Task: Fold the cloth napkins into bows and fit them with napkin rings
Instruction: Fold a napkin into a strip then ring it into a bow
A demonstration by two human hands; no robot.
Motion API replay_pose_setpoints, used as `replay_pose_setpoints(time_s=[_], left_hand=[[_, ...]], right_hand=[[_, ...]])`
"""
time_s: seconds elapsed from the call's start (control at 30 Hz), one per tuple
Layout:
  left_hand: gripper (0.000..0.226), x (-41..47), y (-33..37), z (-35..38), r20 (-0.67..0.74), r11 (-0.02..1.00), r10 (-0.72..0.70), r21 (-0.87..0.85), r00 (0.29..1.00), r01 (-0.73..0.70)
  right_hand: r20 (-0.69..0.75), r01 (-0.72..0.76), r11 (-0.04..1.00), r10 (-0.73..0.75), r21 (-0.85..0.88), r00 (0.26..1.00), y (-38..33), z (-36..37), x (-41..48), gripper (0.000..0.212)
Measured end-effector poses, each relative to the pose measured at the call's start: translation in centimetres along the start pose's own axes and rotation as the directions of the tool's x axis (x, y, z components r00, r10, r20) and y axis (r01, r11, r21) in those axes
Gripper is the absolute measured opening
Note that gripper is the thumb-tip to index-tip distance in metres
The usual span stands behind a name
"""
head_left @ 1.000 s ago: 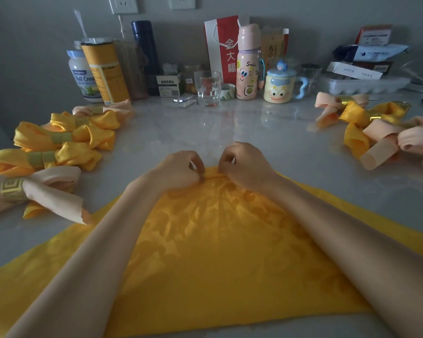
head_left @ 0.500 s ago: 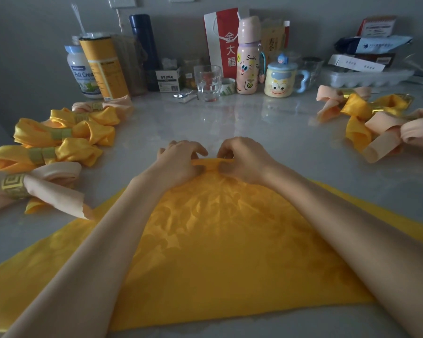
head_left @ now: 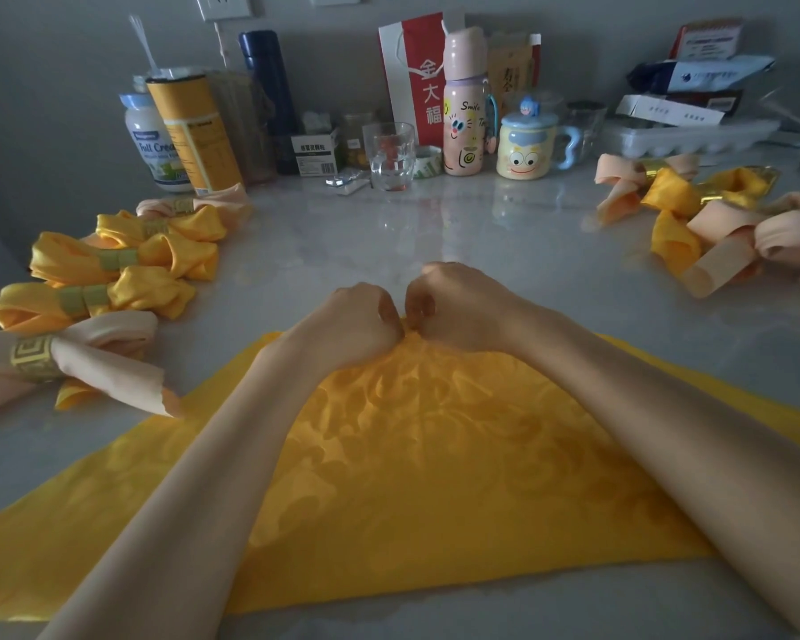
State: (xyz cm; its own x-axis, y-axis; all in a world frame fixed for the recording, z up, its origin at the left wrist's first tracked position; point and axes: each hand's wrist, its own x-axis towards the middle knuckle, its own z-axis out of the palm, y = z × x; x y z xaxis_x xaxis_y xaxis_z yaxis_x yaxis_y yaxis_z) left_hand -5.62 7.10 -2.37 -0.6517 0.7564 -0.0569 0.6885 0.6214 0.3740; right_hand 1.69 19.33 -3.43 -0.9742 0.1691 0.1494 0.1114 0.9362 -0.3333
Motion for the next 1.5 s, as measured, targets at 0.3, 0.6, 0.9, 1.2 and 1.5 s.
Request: replay_pose_setpoints(time_s=[0.3, 0.6, 0.9, 1.2, 1.5], left_hand=[[0.015, 0.7, -1.4, -0.3, 0.037, 0.996, 0.077, -0.057, 0.996, -0.075], [0.034, 1.2, -2.1, 0.0, -0.033, 0.995, 0.065, -0.067, 0.997, -0.067], [0.018, 1.0, -2.1, -0.5, -0.051, 0.995, 0.070, -0.067, 0.996, -0.074], [0.008, 0.9, -2.2, -1.1, -0.157, 0.991, 0.126, -0.017, 0.980, -0.130], [0.027, 1.1, -1.1, 0.3, -0.035, 1.000, -0.003, 0.022, 0.999, 0.004]], right_hand=[[-0.043, -0.016, 1.000, 0.017, 0.024, 0.999, -0.1, 2.5, 0.3, 0.024], [-0.011, -0.092, 0.992, 0.094, 0.085, 0.996, 0.0, 1.4, 0.0, 0.031], [0.125, -0.170, 0.974, 0.151, 0.152, 0.981, 1.0, -1.7, -0.3, 0.014], [-0.075, -0.030, 0.993, 0.022, -0.112, 0.997, 1.0, -0.6, -1.6, 0.016], [-0.048, 0.035, 0.993, -0.041, -0.111, 0.998, 1.3, -0.3, -2.7, 0.009]])
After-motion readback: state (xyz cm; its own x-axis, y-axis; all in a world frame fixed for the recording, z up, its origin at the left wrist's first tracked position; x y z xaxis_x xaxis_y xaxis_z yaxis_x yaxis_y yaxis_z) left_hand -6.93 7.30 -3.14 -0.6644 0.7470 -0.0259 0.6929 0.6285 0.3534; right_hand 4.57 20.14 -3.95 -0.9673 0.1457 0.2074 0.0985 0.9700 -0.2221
